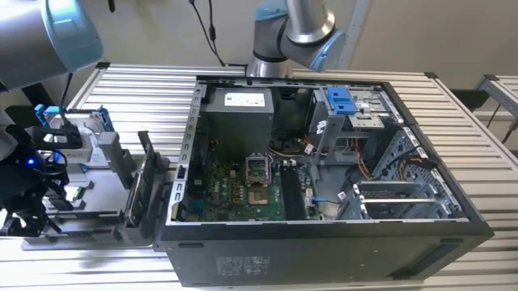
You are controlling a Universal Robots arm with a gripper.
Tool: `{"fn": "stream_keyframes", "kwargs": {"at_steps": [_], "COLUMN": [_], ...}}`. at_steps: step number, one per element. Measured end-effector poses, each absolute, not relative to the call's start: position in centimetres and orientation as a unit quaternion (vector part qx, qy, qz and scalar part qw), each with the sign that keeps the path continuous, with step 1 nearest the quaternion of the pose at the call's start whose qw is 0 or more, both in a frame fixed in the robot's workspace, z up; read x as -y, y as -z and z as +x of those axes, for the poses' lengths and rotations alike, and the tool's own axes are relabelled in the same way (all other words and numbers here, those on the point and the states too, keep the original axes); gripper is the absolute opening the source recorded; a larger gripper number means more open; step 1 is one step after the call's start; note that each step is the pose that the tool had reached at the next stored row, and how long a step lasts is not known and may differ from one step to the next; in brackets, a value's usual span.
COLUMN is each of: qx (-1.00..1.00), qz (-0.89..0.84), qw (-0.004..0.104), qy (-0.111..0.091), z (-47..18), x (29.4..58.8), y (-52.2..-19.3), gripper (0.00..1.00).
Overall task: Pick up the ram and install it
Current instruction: 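Pick up the ram and move it above insertion slot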
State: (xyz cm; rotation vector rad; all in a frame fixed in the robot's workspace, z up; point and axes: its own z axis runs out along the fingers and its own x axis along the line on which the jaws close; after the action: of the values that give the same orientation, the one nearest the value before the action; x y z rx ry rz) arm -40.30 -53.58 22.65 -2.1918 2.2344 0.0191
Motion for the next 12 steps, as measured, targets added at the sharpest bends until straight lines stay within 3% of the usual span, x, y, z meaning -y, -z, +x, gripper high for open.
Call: {"fn": "stream_keyframes", "kwargs": {"at_steps": [12], "qx": [-0.714], "qz": [-0.7], "qw": [0.005], "qy": [-0.007], "z": [-40.3], "x": [53.81], "y": [-21.71], "gripper": [0.48]}}
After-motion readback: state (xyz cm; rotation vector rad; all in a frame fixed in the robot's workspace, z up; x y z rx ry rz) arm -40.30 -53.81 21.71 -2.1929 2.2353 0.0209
